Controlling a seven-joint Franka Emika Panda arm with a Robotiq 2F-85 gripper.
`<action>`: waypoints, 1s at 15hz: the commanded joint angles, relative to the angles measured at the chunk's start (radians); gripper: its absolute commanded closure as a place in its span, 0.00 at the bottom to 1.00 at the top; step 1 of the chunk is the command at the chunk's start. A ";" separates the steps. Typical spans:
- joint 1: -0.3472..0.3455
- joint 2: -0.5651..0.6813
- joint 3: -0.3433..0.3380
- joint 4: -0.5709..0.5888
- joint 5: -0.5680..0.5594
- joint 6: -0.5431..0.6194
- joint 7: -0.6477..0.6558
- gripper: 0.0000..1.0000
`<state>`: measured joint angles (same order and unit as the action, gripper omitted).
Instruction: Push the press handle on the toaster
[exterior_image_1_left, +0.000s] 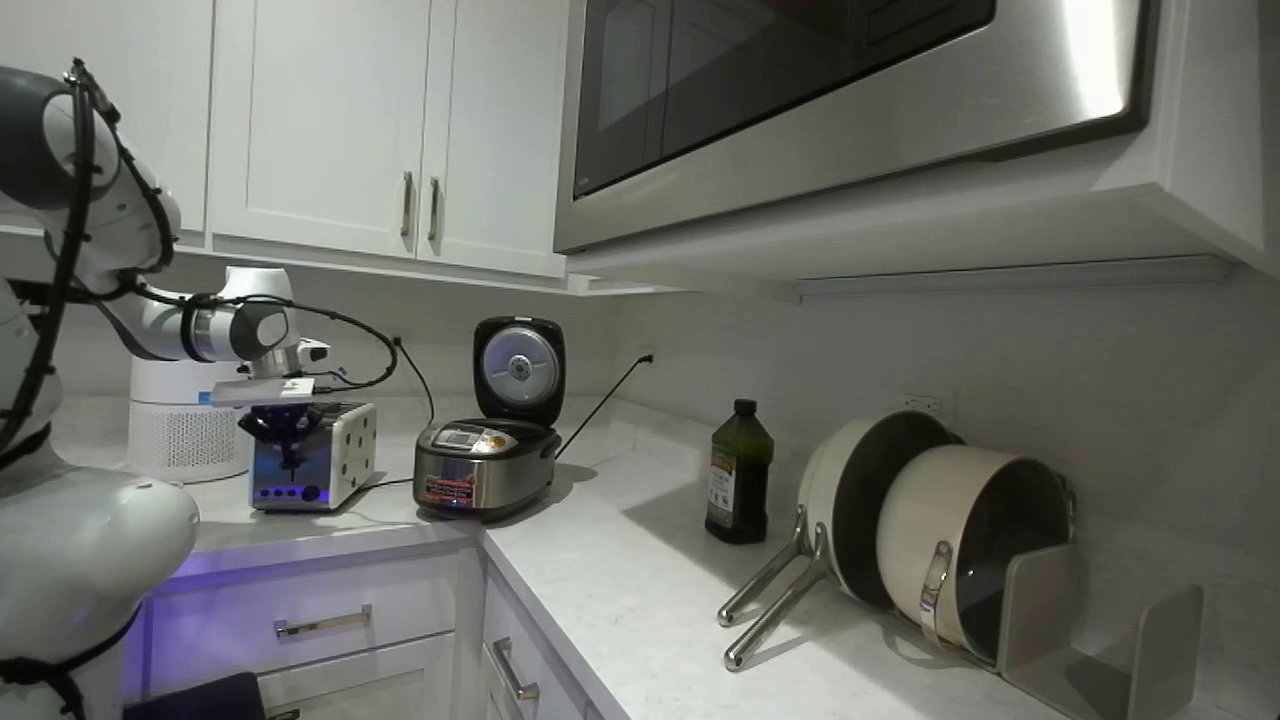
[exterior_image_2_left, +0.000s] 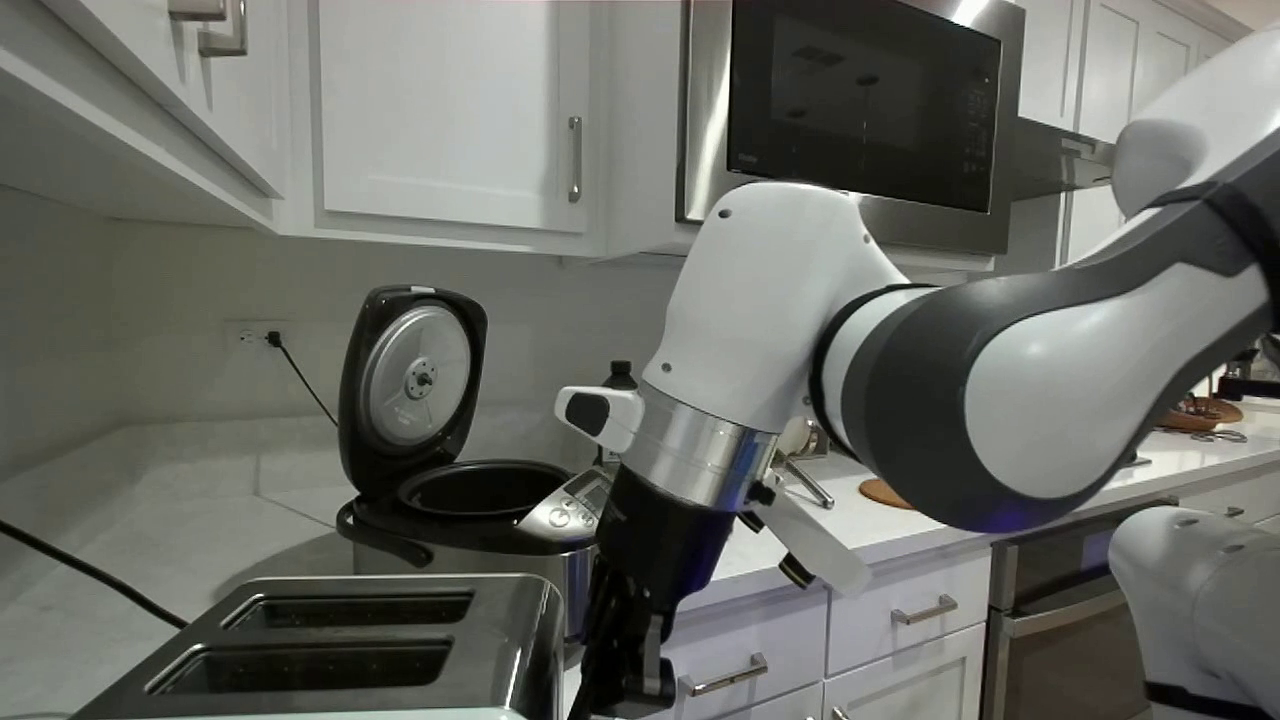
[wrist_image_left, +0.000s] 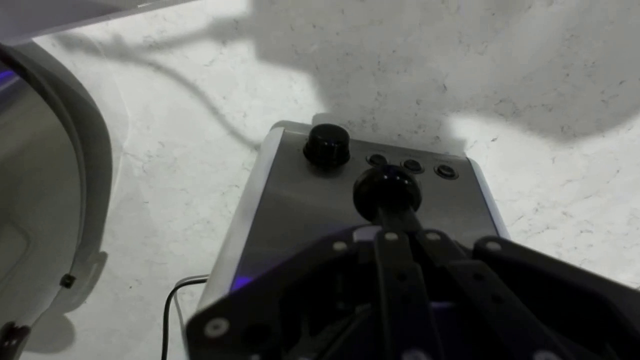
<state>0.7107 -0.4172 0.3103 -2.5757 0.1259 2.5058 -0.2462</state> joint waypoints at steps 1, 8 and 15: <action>-0.023 0.052 0.019 0.011 -0.027 0.010 0.036 1.00; -0.030 0.104 0.026 0.009 -0.022 0.013 0.039 1.00; -0.034 0.135 0.040 0.006 -0.024 0.017 0.044 1.00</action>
<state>0.6949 -0.3461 0.3213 -2.5681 0.1250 2.5094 -0.2457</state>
